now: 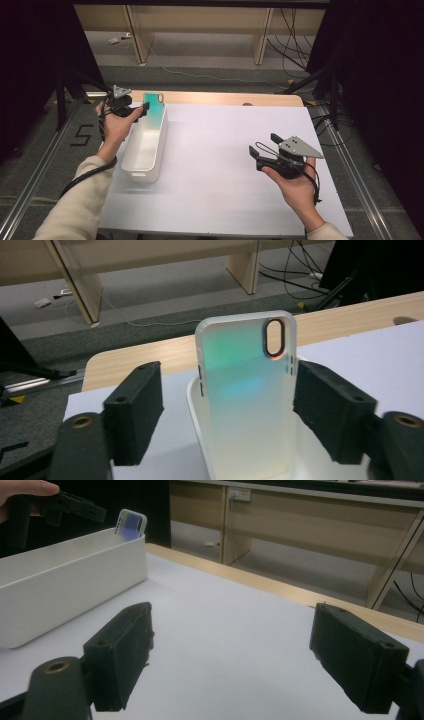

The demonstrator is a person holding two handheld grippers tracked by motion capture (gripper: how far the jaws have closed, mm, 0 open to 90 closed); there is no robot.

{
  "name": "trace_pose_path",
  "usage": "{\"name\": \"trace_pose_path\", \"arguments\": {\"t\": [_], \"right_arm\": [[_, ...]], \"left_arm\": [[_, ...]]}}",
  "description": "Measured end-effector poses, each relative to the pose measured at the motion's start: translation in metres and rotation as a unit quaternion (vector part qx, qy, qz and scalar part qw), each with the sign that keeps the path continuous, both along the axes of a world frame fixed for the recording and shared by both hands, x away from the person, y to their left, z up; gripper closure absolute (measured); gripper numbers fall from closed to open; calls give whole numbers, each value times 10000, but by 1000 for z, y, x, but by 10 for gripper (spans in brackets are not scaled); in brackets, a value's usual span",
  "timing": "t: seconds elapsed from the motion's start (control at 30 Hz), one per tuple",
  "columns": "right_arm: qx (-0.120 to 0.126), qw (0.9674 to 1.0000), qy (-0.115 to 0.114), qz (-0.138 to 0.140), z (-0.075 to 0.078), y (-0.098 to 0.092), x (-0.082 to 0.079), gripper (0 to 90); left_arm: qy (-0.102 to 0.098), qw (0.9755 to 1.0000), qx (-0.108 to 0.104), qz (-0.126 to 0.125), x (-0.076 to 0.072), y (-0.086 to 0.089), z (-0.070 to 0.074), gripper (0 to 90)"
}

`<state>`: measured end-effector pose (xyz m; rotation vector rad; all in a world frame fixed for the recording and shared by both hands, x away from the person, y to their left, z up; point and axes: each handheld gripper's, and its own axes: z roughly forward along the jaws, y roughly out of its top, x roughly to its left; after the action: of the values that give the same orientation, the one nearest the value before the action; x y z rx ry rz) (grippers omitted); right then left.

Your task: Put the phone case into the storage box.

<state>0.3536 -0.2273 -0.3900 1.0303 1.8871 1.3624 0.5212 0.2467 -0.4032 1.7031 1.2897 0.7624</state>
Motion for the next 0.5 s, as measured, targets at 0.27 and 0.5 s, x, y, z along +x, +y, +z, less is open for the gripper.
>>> {"name": "trace_pose_path", "arguments": {"t": [0.27,0.5], "right_arm": [[5,10000,15,25,0,0,0,183],[56,10000,-23,15,0,0,1,179]], "left_arm": [[-118,9998,-125,44,-12,5,5,99],[-225,9997,-80,-95,-24,7,10,0]]}}
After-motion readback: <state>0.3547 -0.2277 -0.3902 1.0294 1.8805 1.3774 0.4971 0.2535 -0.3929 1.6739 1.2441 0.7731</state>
